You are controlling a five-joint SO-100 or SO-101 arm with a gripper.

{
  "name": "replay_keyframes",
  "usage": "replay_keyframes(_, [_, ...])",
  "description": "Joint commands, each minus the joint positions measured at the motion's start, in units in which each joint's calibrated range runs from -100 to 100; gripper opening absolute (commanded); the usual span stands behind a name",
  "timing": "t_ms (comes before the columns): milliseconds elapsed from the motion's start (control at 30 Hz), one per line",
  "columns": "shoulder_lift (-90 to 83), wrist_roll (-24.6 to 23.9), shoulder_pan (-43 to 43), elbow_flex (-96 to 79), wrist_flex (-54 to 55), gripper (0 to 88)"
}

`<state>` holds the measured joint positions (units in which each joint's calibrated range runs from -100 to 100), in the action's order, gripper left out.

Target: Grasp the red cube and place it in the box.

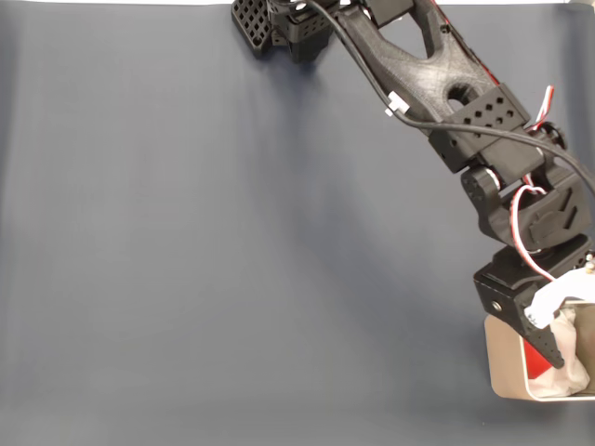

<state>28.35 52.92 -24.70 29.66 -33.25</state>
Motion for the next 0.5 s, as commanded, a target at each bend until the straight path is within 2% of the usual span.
replay_keyframes(0, [-1.1,-0.1,0.6,2.1,1.1,42.0])
replay_keyframes(167, [-1.4,-0.1,0.6,2.1,1.2,41.7])
replay_keyframes(267, [-1.8,-0.4,0.8,1.7,1.2,36.5])
replay_keyframes(333, [-2.4,-0.2,1.1,1.2,1.1,27.9])
replay_keyframes(400, [-3.6,-0.6,1.5,0.5,1.1,11.4])
replay_keyframes(467, [-5.2,0.0,2.3,-0.7,1.0,1.1])
